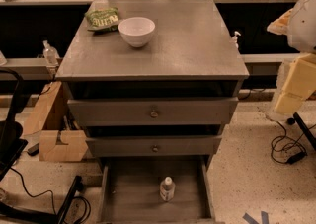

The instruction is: Pick blue plastic bottle from bottom drawer and place on counter

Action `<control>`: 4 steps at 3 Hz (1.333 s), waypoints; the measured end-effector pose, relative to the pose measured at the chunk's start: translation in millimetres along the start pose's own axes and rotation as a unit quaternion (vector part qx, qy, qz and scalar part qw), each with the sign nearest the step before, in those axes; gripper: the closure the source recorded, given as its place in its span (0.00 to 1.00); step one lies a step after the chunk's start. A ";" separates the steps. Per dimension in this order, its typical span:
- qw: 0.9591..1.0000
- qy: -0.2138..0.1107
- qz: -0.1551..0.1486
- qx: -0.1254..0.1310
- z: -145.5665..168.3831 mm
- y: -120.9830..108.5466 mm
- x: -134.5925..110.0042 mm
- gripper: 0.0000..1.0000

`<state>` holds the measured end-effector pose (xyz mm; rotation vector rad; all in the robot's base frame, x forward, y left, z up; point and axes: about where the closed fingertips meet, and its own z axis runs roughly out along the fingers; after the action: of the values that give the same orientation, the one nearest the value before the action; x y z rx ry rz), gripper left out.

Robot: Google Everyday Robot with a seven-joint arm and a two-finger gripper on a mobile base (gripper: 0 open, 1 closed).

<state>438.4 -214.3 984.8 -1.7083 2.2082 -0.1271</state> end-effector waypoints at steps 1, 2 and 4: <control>1.000 0.000 0.000 0.000 0.0 0.0 0.0 0.00; 1.000 0.000 0.003 0.021 -24.6 -5.5 1.0 0.00; 0.993 -0.112 0.030 0.006 40.1 6.0 50.0 0.00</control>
Offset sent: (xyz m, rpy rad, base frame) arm -0.0080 -0.0163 0.0553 -0.0193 -0.0755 -0.0346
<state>435.1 -254.8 934.9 -1.5645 2.0860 0.0621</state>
